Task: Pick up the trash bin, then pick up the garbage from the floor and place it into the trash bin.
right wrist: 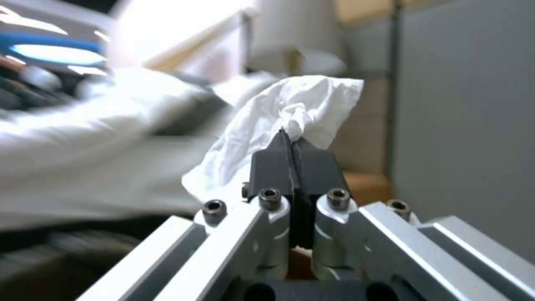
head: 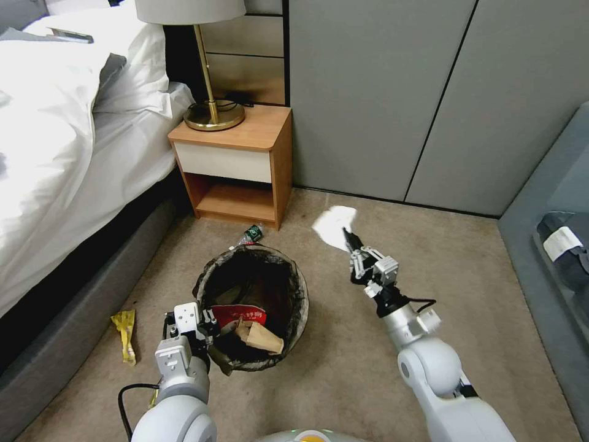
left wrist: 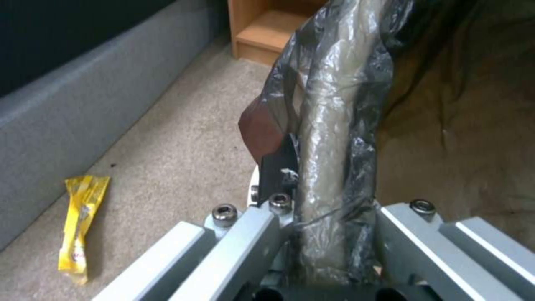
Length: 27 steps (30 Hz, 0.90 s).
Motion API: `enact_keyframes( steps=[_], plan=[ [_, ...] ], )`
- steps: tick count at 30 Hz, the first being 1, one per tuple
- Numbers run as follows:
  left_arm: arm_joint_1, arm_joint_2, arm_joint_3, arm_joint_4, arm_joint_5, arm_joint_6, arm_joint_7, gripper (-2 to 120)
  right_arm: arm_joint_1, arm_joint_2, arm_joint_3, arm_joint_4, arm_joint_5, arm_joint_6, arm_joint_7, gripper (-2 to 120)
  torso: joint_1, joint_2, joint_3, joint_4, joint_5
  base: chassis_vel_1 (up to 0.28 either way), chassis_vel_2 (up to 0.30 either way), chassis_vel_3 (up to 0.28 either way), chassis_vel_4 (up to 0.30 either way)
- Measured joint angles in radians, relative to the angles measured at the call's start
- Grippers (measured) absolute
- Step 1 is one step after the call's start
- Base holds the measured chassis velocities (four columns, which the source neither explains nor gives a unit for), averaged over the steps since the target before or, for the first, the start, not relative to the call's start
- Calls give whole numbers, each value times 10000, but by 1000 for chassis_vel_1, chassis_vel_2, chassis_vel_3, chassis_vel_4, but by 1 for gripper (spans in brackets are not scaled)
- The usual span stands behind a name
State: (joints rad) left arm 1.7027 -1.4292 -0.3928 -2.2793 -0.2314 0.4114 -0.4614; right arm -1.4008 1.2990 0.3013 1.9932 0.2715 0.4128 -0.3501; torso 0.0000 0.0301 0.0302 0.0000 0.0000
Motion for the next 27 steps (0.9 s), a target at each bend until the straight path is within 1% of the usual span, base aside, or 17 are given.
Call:
enact_keyframes(
  steps=[1,2,4,10,15,18,25,27],
  plan=[
    [-22,4,1,2,-9,3,0,0,-179,-56,-132,352,-27,56,-136,0,0,0,0,-1,-1,0,0,0,0],
    [-22,4,1,2,-9,3,0,0,-179,-56,-132,352,-27,56,-136,0,0,0,0,-1,-1,0,0,0,0],
    [-70,6,7,20,-46,16,0,0,-610,-197,-441,982,-262,252,-526,0,0,0,0,0,-1,0,0,0,0],
    [-171,14,21,66,-79,35,-5,0,-1195,-427,-753,1220,-626,479,-994,0,0,0,1,0,0,0,0,0,0],
    [-217,-1,84,95,-82,50,-5,0,-1458,-623,-859,919,-795,668,-1424,0,0,0,1,0,0,0,0,0,0],
    [-227,4,93,104,-81,52,-7,0,-1564,-732,-867,533,-896,821,-1720,0,0,0,1,0,0,0,0,0,0],
    [-219,-4,109,82,-80,55,-7,0,-1393,-664,-894,2,-909,859,-1721,0,0,0,1,0,0,0,0,0,0],
    [-165,-18,134,27,-63,57,-8,0,-1087,-537,-933,-463,-907,847,-1644,0,0,0,1,0,0,0,0,0,0]
  ],
)
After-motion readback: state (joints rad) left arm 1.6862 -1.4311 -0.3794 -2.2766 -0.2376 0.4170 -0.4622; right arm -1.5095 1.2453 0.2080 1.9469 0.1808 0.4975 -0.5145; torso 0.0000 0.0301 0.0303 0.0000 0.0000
